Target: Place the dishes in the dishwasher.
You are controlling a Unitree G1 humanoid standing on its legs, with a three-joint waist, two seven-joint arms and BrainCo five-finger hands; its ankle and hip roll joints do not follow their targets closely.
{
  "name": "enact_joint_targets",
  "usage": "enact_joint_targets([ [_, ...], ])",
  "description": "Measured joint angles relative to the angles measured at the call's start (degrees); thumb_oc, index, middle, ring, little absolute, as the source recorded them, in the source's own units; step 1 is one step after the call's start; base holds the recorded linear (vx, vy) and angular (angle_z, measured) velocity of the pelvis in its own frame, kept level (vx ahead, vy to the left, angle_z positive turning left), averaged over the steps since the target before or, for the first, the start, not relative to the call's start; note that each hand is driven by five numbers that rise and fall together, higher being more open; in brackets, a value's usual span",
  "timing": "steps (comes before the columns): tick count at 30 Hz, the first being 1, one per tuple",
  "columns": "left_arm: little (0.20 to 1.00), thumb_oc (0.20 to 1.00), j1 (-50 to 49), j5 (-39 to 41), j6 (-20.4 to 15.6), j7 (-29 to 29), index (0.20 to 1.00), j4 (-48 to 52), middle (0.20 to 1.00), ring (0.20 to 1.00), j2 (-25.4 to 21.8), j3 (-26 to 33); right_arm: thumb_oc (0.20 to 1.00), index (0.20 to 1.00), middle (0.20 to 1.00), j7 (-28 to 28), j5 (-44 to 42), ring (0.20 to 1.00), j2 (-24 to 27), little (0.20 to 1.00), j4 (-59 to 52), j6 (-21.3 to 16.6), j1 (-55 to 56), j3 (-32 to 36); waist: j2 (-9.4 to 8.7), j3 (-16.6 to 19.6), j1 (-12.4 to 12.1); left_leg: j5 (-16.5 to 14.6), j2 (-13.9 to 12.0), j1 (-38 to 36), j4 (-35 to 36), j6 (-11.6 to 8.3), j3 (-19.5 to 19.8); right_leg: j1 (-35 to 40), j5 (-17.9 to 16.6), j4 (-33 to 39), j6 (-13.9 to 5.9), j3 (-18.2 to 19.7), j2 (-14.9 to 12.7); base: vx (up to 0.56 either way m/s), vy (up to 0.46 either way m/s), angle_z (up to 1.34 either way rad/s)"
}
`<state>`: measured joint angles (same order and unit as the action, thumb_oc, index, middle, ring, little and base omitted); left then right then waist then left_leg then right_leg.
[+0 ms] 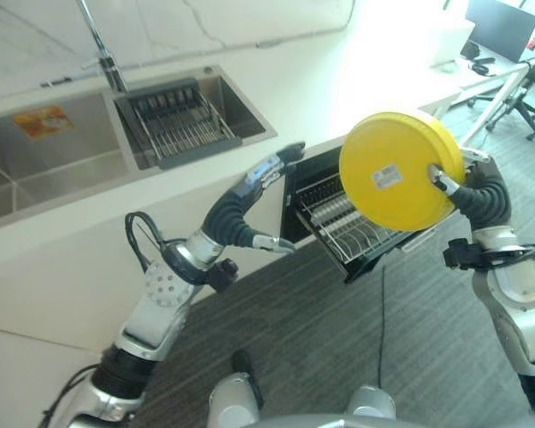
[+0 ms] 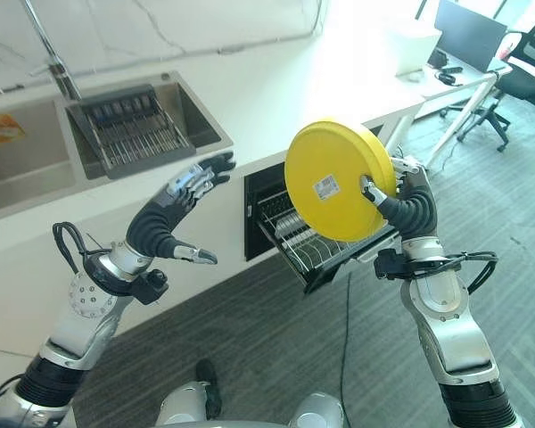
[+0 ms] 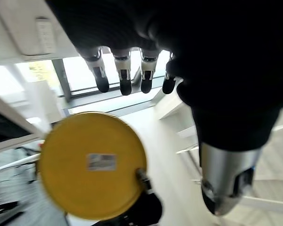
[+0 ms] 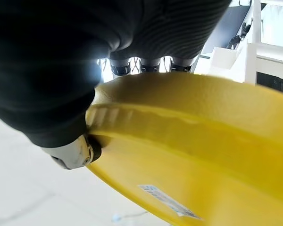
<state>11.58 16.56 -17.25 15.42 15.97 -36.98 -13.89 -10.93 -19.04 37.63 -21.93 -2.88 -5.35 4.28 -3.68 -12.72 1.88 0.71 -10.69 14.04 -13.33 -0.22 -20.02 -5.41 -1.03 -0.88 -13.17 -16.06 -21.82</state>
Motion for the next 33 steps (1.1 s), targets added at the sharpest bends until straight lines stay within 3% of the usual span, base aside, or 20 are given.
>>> enact_joint_targets([
  [1,1.0,1.0,-2.1,-1.9,0.4,1.1,1.0,-1.4,1.0,1.0,-0.8,0.5,0.2,0.2,0.2,-1.1,0.4,0.2,-1.5,0.2,0.5,-0.9,-1.0,0.5,-0.75,-0.7,-1.5,-1.9,0.2,1.8,-3.0,0.27,-1.2,-2.5,-4.8,-0.5,1.1,1.1,-2.4,0.03,-0.581,0.8],
  [3,1.0,1.0,-4.7,-4.4,0.3,4.4,1.0,-1.2,1.0,1.0,-3.7,0.1,0.2,0.2,0.2,-0.7,0.3,0.2,0.3,0.2,0.8,-1.3,-3.5,0.8,1.18,-1.9,-2.2,0.5,-2.4,1.6,-0.3,-3.28,-1.3,-0.5,-5.3,-1.9,2.61,-0.8,1.3,0.07,-0.358,0.69],
  [4,1.0,1.0,-6.9,-4.6,0.0,5.0,1.0,-0.8,1.0,1.0,-6.6,0.6,0.2,0.2,0.2,-0.5,0.2,0.2,1.0,0.2,1.2,-1.3,-4.9,0.7,0.29,-1.8,-2.9,0.3,-2.5,1.7,-0.8,-4.11,-1.1,0.6,-3.2,-2.3,3.74,-1.8,1.4,0.1,-0.208,0.63],
  [5,1.0,1.0,-8.0,-5.7,-0.4,5.4,1.0,-0.6,1.0,1.0,-9.5,1.0,0.2,0.2,0.2,-0.2,-0.2,0.2,2.0,0.2,2.1,-1.3,-7.8,0.7,-1.25,-2.0,-3.1,-0.6,-2.6,3.1,-6.7,-4.05,0.6,3.2,-3.3,-1.2,-0.38,-1.8,0.4,0.12,-0.153,0.26],
  [6,1.0,1.0,-10.0,-6.7,-0.3,5.6,1.0,-1.6,1.0,1.0,-6.2,-0.1,0.2,0.2,0.2,0.1,-0.3,0.2,3.4,0.2,4.1,-1.0,-11.6,-0.1,3.19,-2.1,-3.5,-2.8,-6.6,4.4,-11.3,-4.71,2.3,3.9,-3.0,-1.3,-1.02,-1.8,3.5,0.19,-0.105,-0.41],
  [7,1.0,1.0,-12.3,-6.7,-0.5,6.6,1.0,-1.1,1.0,1.0,-5.8,-0.7,0.2,0.2,0.2,-0.3,-0.4,0.2,3.5,0.2,5.0,-0.4,-14.8,-1.9,4.05,-1.7,-4.3,-3.1,-7.3,1.1,-7.8,-4.98,-1.1,4.2,-3.1,-0.4,-0.76,-1.2,4.0,0.17,-0.037,-0.53],
  [8,1.0,1.0,-12.1,-6.5,-0.5,7.3,1.0,-2.7,1.0,1.0,-6.0,-0.7,0.2,0.2,0.2,-0.1,-0.1,0.2,6.8,0.2,7.3,-0.3,-17.0,-3.4,4.28,-1.5,-3.1,-1.5,-7.4,-1.8,-3.9,-6.42,-1.5,7.3,-3.2,-0.4,1.2,-2.1,5.4,0.21,0.04,-0.38],
  [10,1.0,1.0,-13.6,-6.4,-0.8,7.1,1.0,-6.3,1.0,1.0,-5.5,-1.5,0.2,0.2,0.2,-0.3,-0.1,0.2,12.3,0.2,10.5,0.1,-16.7,-3.6,5.78,0.0,-3.1,0.2,-8.5,-3.0,-2.3,-7.1,1.3,9.3,-2.1,1.3,1.73,-2.4,7.6,0.18,0.087,-0.01],
  [12,1.0,1.0,-14.7,-6.5,0.4,7.1,1.0,-12.7,1.0,1.0,-4.6,-2.2,0.2,0.2,0.2,-0.2,-0.1,0.2,14.9,0.2,10.7,0.4,-15.7,-2.3,6.55,0.8,-2.3,1.1,-7.6,-4.2,0.3,-7.35,1.2,9.5,-1.9,1.6,2.15,-3.3,7.3,0.16,0.084,0.03],
  [15,1.0,1.0,-17.9,-6.5,5.3,5.9,1.0,-18.8,1.0,1.0,-4.1,-1.8,0.2,0.2,0.2,-0.3,1.2,0.2,8.5,0.2,10.7,0.8,-13.7,-0.5,4.89,1.1,-0.9,4.6,-4.6,-8.5,7.4,-7.5,0.1,10.7,-2.7,2.7,1.41,-3.4,6.6,0.14,0.033,-0.02],
  [18,1.0,1.0,-19.2,-6.5,8.3,4.9,1.0,-23.1,1.0,1.0,-3.3,-1.8,0.2,0.2,0.2,-0.2,3.9,0.2,7.9,0.2,10.8,1.3,-13.7,-2.0,4.06,1.2,-2.0,5.0,-4.1,-10.3,9.3,-7.56,0.3,11.8,-2.7,3.0,1.41,-3.6,6.5,0.1,-0.008,0.05],
  [21,1.0,1.0,-22.2,-6.6,8.2,3.9,1.0,-28.0,1.0,1.0,-2.9,-0.5,0.2,0.2,0.2,-0.1,5.2,0.2,7.9,0.2,12.5,1.3,-14.4,-2.0,3.39,1.3,-3.7,5.0,-4.1,-12.8,10.8,-7.57,0.6,13.9,-2.7,3.0,1.41,-3.9,6.5,0.07,-0.077,0.06],
  [27,1.0,1.0,-26.7,-8.4,8.9,-3.3,1.0,-54.1,1.0,1.0,8.7,8.2,0.2,0.2,0.2,0.6,10.3,0.2,7.9,0.2,14.2,2.0,-14.3,-1.7,2.52,1.5,-3.6,6.0,-5.1,-14.4,13.3,-8.94,0.6,13.8,-1.9,2.6,1.37,-4.8,7.7,0.02,-0.259,-0.04],
  [28,1.0,1.0,-26.6,-7.9,10.2,-5.0,1.0,-61.8,1.0,1.0,12.8,12.8,0.2,0.2,0.2,1.8,11.7,0.2,8.0,0.2,14.6,2.5,-14.3,-1.7,2.25,1.7,-3.6,6.3,-6.0,-14.8,13.3,-9.44,0.5,13.8,-1.0,3.0,1.36,-4.7,8.7,0.04,-0.254,-0.17],
  [30,1.0,1.0,-26.9,-6.1,11.4,-6.7,1.0,-66.5,1.0,1.0,16.6,16.3,0.2,0.2,0.2,2.4,12.3,0.2,7.9,0.2,16.1,2.5,-14.5,-1.8,2.44,1.9,-3.5,7.1,-7.0,-15.0,13.6,-10.03,0.6,14.0,0.0,2.9,1.71,-4.8,9.8,0.07,-0.187,-0.19],
  [31,1.0,1.0,-26.6,-3.5,12.5,-8.0,1.0,-71.4,1.0,1.0,21.1,21.4,0.2,0.2,0.2,3.6,12.5,0.2,7.9,0.2,19.9,2.8,-15.8,-3.7,2.81,2.0,-4.0,7.5,-9.1,-14.6,10.5,-10.7,1.1,12.9,2.6,0.6,3.92,-3.8,11.3,0.07,-0.089,-0.17],
  [32,1.0,1.0,-26.5,-2.6,13.0,-8.5,1.0,-72.6,1.0,1.0,22.1,21.8,0.2,0.2,0.2,4.6,13.2,0.2,7.9,0.2,20.6,3.3,-15.8,-4.0,2.55,1.9,-4.3,7.7,-10.0,-12.4,6.4,-10.87,2.6,12.7,3.4,-0.3,3.92,-3.6,11.4,0.06,0.019,-0.08],
  [33,1.0,1.0,-26.0,-1.4,14.0,-8.6,1.0,-72.8,1.0,1.0,22.6,21.3,0.2,0.2,0.2,5.4,14.2,0.2,8.3,0.2,20.7,3.8,-15.8,-3.7,2.27,1.8,-4.6,7.9,-10.3,-7.7,-0.2,-11.12,6.5,12.6,3.5,-0.3,4.54,-3.5,10.9,0.04,0.109,0.13],
])
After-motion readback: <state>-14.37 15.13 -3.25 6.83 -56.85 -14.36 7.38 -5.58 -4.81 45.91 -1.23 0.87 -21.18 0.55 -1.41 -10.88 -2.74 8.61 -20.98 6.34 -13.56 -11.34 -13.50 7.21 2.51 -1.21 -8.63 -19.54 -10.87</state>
